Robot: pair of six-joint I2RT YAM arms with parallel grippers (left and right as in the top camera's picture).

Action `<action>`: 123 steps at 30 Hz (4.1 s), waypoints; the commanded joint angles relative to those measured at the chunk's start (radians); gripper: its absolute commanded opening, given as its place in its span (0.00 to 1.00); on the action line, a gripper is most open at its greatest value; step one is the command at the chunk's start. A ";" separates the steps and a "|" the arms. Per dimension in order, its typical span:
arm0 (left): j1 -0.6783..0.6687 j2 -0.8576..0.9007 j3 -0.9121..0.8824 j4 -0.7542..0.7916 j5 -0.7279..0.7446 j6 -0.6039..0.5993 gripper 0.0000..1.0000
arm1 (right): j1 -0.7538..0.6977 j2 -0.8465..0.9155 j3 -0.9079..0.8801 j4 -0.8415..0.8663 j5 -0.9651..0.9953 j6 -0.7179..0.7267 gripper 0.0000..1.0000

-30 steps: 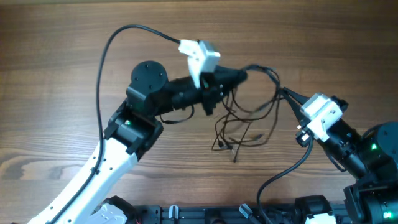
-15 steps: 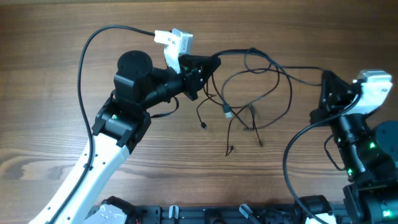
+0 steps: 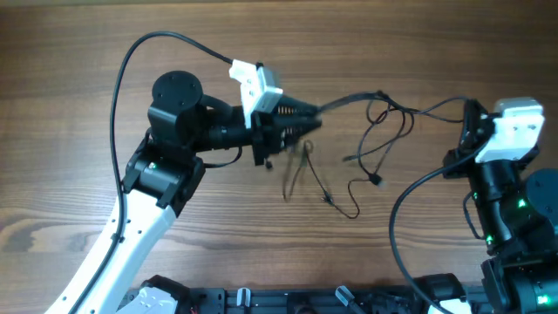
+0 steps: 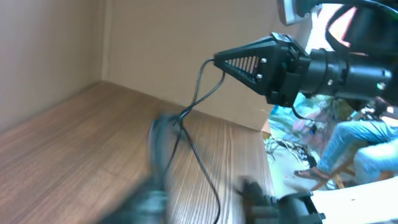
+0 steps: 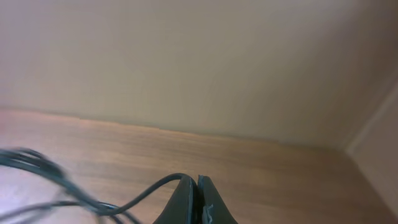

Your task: Untangle cables

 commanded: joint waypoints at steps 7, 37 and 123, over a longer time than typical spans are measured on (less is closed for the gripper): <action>0.028 -0.019 0.002 -0.013 0.056 0.043 1.00 | -0.005 -0.008 0.011 0.065 -0.618 -0.188 0.04; -0.076 0.014 0.002 -0.288 0.055 0.397 0.11 | -0.005 -0.006 0.011 0.401 -1.226 -0.078 0.04; -0.076 0.011 0.002 0.292 0.051 -0.657 0.04 | -0.005 0.286 0.011 0.368 -0.395 0.290 1.00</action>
